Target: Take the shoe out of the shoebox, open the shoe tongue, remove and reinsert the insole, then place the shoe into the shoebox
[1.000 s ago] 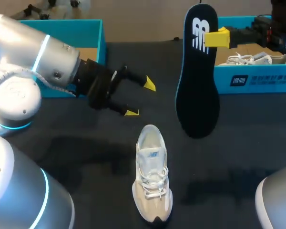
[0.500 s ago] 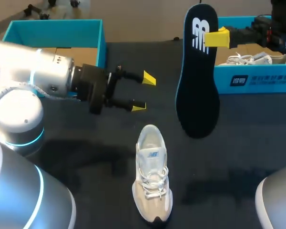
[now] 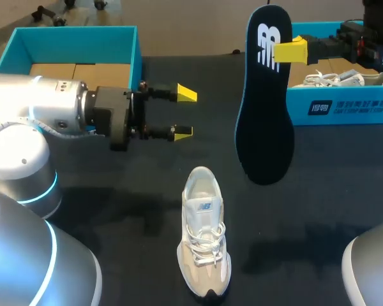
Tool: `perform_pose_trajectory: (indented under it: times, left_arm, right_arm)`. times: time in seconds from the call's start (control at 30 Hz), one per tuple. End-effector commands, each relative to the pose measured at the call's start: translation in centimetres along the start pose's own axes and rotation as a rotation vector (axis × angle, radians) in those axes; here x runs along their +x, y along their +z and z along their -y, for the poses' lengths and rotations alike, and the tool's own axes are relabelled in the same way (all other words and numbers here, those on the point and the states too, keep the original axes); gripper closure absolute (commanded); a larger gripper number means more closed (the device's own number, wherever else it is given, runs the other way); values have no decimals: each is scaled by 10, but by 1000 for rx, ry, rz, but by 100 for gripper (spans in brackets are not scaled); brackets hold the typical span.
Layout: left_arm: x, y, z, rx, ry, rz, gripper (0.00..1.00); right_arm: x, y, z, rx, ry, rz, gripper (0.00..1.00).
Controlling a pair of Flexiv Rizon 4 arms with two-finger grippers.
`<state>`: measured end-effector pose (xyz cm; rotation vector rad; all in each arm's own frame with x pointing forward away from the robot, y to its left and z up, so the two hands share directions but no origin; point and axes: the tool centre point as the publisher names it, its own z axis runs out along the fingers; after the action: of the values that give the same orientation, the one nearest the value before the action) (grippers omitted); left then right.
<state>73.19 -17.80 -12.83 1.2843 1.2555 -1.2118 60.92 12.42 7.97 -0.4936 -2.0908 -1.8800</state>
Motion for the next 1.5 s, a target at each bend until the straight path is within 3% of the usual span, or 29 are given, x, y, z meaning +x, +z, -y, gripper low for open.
perform_pose_trajectory:
  times: [0.03, 0.2, 0.4, 0.7, 1.13, 1.5]
  left_arm:
    - [-4, -4, 0, 14, 13, 19, 0]
    - [-15, -6, -2, 19, 2, 68, 0]
    - [-15, -6, -2, 19, 2, 68, 0]
    - [-15, -6, -2, 19, 2, 68, 0]
    - [-15, -6, -2, 19, 2, 68, 0]
    - [-15, -6, -2, 19, 2, 68, 0]
  right_arm:
    - [-3, 3, -3, 7, 2, -2, 100]
    - [-3, 3, -3, 7, 2, -2, 100]
    - [-3, 3, -3, 7, 2, -2, 100]
    - [-61, -13, -23, 97, 265, -126, 100]
    - [-134, -18, -21, 178, 535, -86, 100]
    - [-134, -18, -21, 178, 535, -86, 100]
